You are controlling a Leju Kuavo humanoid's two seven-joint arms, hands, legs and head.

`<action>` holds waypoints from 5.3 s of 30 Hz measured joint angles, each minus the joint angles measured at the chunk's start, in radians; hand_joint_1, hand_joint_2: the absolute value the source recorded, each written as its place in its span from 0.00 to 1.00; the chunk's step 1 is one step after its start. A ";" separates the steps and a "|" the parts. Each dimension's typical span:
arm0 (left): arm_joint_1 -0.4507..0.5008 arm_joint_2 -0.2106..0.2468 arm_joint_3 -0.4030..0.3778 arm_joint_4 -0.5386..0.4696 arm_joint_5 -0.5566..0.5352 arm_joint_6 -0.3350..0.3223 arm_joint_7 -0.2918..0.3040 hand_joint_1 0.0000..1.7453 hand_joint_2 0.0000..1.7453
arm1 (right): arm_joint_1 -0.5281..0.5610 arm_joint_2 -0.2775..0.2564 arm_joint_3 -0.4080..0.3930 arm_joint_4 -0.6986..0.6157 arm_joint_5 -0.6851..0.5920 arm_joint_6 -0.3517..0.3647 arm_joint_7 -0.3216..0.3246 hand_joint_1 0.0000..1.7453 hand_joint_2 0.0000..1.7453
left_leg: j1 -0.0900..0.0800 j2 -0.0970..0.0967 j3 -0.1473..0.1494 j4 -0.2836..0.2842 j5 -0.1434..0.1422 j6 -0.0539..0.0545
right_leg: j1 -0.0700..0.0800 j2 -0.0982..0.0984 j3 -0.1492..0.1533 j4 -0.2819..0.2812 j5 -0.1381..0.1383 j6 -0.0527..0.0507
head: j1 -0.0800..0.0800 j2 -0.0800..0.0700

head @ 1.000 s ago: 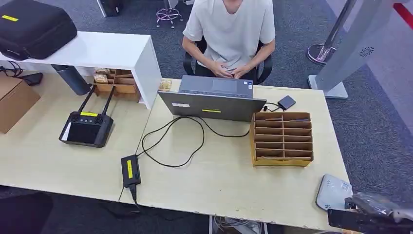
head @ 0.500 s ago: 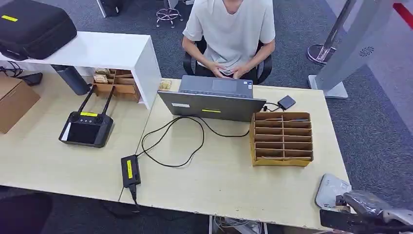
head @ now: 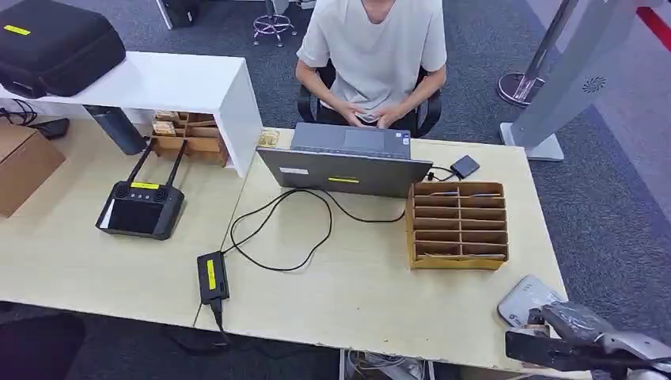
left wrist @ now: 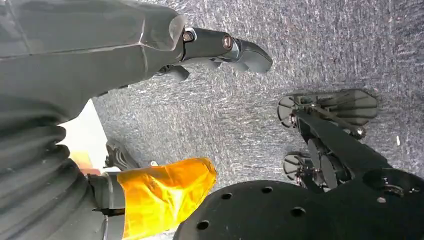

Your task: Pass the card to the sensor for recognition and then transmit it.

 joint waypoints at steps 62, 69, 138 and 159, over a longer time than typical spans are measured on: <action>0.006 0.010 -0.060 0.000 -0.069 0.007 -0.077 0.00 1.00 | -0.480 0.601 -0.045 0.180 0.726 -0.656 0.039 1.00 1.00 | 0.003 0.001 -0.001 0.000 0.002 -0.002 | 0.003 0.001 -0.001 0.001 0.001 -0.001 | 0.000 0.000; 0.004 0.012 -0.068 0.000 -0.074 0.007 -0.072 0.00 1.00 | -0.496 0.621 -0.060 0.199 0.734 -0.661 0.044 1.00 1.00 | 0.003 0.001 -0.001 0.000 0.002 -0.002 | 0.003 0.001 -0.001 0.001 0.001 -0.001 | 0.000 0.000; 0.021 0.004 -0.039 0.000 -0.040 0.019 -0.084 0.00 1.00 | -0.473 0.428 -0.021 -0.001 0.489 -0.184 0.056 0.00 1.00 | 0.003 0.001 -0.002 0.001 0.001 -0.002 | 0.003 0.001 -0.002 0.001 0.001 -0.001 | 0.000 0.000; 0.018 -0.005 -0.039 0.000 -0.038 0.021 -0.081 0.00 1.00 | -0.378 0.480 0.006 0.103 0.566 -0.346 0.093 0.00 1.00 | 0.003 0.001 -0.002 0.001 0.001 -0.002 | 0.003 0.001 -0.002 0.001 0.001 -0.001 | 0.000 0.000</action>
